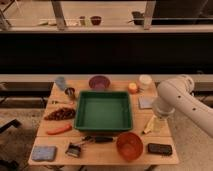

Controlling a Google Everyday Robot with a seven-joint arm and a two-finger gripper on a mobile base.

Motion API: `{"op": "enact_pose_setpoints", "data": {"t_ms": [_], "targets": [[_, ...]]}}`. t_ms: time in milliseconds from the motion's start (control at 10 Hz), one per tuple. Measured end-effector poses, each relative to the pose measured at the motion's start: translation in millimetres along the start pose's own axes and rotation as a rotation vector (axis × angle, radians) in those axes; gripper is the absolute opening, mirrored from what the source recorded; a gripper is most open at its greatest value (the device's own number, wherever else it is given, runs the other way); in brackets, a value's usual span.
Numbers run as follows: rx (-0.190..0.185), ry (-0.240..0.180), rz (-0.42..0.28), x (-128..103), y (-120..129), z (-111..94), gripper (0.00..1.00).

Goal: Place sponge in plastic cup

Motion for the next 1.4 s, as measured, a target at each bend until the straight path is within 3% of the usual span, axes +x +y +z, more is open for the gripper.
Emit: {"op": "enact_pose_setpoints", "data": {"t_ms": [200,600,1400], "targets": [[-0.002,-0.001,-0.003,-1,2,1,0.8],[-0.006,-0.026,-0.041,-29,29,7,0.8],[-0.016,-0.076,-0.079,-49,64,25,0.8]]}}
